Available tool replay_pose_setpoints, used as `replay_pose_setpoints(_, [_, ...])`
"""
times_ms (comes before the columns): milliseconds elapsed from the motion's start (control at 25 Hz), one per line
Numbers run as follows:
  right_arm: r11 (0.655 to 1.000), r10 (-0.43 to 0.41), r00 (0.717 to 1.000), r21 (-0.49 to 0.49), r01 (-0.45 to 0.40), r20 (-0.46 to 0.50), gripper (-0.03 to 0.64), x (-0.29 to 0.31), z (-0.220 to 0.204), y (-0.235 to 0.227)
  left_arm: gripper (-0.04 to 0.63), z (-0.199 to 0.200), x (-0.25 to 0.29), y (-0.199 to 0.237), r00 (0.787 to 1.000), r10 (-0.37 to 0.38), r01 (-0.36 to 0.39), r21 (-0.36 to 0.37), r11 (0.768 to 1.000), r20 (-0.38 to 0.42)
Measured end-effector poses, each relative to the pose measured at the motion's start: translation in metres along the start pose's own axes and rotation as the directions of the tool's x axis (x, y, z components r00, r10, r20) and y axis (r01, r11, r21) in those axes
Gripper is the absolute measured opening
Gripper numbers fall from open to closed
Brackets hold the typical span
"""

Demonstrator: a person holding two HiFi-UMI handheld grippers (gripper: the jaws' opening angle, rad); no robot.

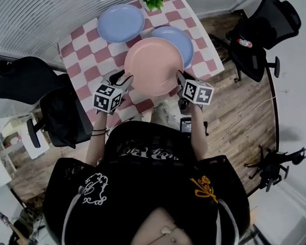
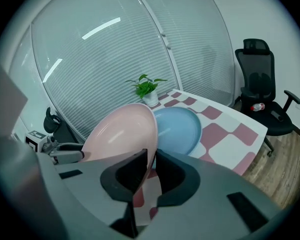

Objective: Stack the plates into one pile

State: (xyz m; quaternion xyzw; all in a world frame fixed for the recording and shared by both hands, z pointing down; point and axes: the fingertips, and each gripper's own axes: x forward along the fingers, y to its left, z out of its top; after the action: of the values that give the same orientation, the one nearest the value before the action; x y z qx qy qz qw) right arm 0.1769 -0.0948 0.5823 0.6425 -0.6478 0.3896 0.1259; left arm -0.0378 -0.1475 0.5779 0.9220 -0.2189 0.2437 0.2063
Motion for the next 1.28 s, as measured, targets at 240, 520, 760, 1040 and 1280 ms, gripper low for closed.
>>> replay_pose_setpoints(240, [1.000,0.023,0.999,-0.020,-0.024,-0.046,0.050,0.015,0.035,-0.055,0.175,0.017,0.055,-0.016,0.997,0.073,-0.075,-0.068,0.995,-0.029])
replay_pose_setpoints(520, [0.998,0.059,0.994,-0.023,-0.062,-0.096,0.048,0.042,0.060,-0.105,0.175,0.023,0.109,-0.022,0.987,0.135,-0.145,-0.114,0.983,-0.090])
replay_pose_setpoints(760, [0.997,0.068,0.986,-0.034,-0.074,-0.154,0.048,0.069,0.065,-0.125,0.175,0.025,0.135,-0.014,0.975,0.169,-0.187,-0.126,0.974,-0.143])
replay_pose_setpoints(1040, [0.992,0.094,0.977,-0.066,-0.108,-0.191,0.048,0.085,0.062,-0.125,0.176,0.016,0.142,-0.008,0.961,0.194,-0.224,-0.147,0.963,-0.197])
replay_pose_setpoints(1280, [0.984,0.083,0.977,-0.141,-0.112,-0.194,0.076,0.086,0.061,-0.125,0.187,0.019,0.150,-0.017,0.966,0.183,-0.207,-0.123,0.971,-0.182])
